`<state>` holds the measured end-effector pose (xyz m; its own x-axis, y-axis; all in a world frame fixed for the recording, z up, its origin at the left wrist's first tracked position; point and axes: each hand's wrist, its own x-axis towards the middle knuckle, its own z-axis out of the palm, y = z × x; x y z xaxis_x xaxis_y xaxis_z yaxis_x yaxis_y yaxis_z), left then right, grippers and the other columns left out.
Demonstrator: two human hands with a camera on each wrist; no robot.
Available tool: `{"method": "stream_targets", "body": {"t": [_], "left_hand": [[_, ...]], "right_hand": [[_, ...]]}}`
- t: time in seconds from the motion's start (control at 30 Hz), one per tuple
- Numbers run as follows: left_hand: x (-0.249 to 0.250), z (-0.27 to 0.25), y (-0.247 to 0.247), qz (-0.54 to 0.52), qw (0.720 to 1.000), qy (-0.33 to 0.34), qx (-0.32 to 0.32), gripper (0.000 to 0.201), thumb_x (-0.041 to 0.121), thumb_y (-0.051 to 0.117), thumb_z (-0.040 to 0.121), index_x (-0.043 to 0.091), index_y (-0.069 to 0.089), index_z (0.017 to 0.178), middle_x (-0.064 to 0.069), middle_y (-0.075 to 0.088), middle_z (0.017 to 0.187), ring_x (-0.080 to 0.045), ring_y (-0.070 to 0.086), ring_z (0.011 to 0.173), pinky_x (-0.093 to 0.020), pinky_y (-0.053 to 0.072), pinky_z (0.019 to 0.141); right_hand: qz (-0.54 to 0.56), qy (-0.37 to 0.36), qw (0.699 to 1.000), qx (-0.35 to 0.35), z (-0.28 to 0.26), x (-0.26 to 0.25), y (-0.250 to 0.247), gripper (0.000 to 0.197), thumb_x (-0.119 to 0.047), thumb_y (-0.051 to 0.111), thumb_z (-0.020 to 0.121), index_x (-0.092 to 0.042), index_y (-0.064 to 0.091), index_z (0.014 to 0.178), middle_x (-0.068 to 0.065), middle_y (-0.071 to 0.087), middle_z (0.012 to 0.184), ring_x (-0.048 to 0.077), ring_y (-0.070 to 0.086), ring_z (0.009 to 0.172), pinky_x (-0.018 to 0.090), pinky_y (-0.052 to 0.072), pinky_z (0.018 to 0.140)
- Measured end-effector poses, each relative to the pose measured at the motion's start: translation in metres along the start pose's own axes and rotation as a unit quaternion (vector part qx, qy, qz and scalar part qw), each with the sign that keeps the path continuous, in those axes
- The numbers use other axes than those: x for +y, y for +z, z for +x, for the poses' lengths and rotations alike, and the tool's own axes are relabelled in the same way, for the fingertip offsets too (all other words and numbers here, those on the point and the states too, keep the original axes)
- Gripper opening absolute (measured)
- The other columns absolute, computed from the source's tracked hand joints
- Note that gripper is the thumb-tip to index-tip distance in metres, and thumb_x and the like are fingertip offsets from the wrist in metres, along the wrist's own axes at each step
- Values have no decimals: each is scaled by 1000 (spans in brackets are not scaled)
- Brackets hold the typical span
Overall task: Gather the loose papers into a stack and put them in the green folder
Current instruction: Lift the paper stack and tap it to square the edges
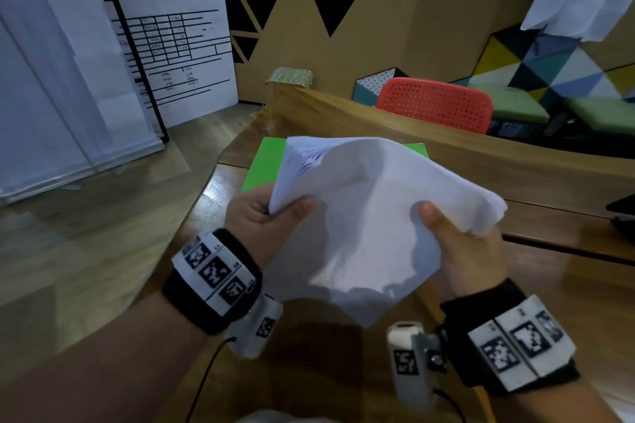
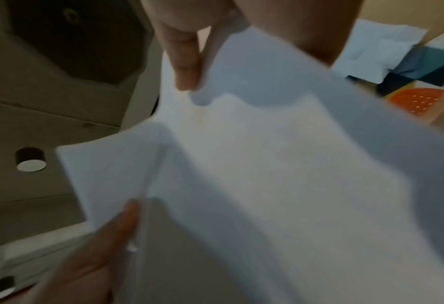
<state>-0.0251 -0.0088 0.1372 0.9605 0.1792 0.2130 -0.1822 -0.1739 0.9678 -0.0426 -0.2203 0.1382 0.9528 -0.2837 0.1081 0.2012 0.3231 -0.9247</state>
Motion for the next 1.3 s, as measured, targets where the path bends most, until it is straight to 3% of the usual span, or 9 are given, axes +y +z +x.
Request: {"method": "stream_targets", "body": {"t": [0.17, 0.27, 0.37, 0.53, 0.73, 0.83, 0.93, 1.13, 1.3], "left_hand": [[-20, -4, 11, 39, 998, -45, 0, 13, 13, 71, 78, 17, 63, 68, 34, 56, 39, 11, 56, 44, -1, 42, 44], [-14, 0, 11, 8, 1000, -11, -4, 13, 9, 71, 77, 17, 70, 87, 34, 63, 53, 18, 59, 54, -1, 48, 55], [1, 5, 7, -37, 998, 38, -29, 25, 17, 73, 73, 36, 66, 88, 29, 71, 73, 11, 65, 70, -8, 54, 69], [2, 10, 13, -19, 999, -8, -29, 22, 10, 66, 82, 31, 67, 77, 23, 68, 56, 15, 59, 53, -7, 48, 55], [-4, 4, 16, 0, 1000, -22, -18, 33, 18, 67, 81, 34, 65, 52, 26, 63, 47, 10, 55, 45, -9, 45, 47], [-4, 1, 18, -1, 1000, -12, -21, 26, 16, 66, 81, 32, 65, 60, 23, 64, 48, 14, 56, 47, -3, 43, 46], [-6, 2, 22, 5, 998, -55, -19, 11, 16, 66, 82, 20, 64, 71, 19, 60, 52, 15, 54, 42, 0, 39, 41], [-4, 5, 19, -8, 997, -78, 11, 25, 31, 68, 80, 29, 61, 55, 24, 61, 43, 2, 61, 58, -19, 52, 59], [-13, 2, 26, -12, 995, -103, -7, 26, 25, 66, 83, 21, 60, 58, 11, 61, 55, -5, 55, 54, -9, 44, 43]], "right_hand": [[-168, -43, 984, 47, -8, 24, 8, 24, -2, 72, 76, -20, 65, 89, -11, 74, 74, -4, 66, 67, 14, 54, 61], [-148, -42, 987, 54, -7, 24, 5, 26, -1, 73, 74, -24, 63, 83, -19, 72, 68, -5, 65, 61, 14, 53, 57], [-111, -49, 990, 69, -4, 10, 4, 20, -22, 79, 64, -30, 62, 70, -14, 66, 60, -1, 58, 53, 15, 46, 47], [-107, -19, 990, 92, 5, 5, 12, 17, -45, 61, 53, -29, 66, 54, -3, 54, 63, 22, 48, 70, 33, 36, 68], [-96, -48, 991, 75, 5, 1, 14, 18, -47, 68, 52, -29, 67, 56, -9, 60, 59, 17, 52, 67, 30, 43, 63], [-122, -58, 990, 40, 2, 5, 9, 22, -24, 84, 57, -28, 65, 67, -8, 65, 72, 14, 59, 68, 30, 50, 62], [-131, -2, 989, 68, 2, 21, 9, 24, -2, 80, 66, -21, 67, 72, -9, 71, 61, 23, 65, 70, 43, 55, 76], [-89, -33, 992, 88, 0, 19, 5, 19, 0, 78, 67, -16, 67, 70, -15, 70, 55, 2, 66, 53, 18, 54, 54], [-109, -7, 989, 102, 2, 33, 1, 18, -4, 80, 66, -19, 70, 67, -14, 73, 61, 11, 69, 63, 38, 57, 76]]}}
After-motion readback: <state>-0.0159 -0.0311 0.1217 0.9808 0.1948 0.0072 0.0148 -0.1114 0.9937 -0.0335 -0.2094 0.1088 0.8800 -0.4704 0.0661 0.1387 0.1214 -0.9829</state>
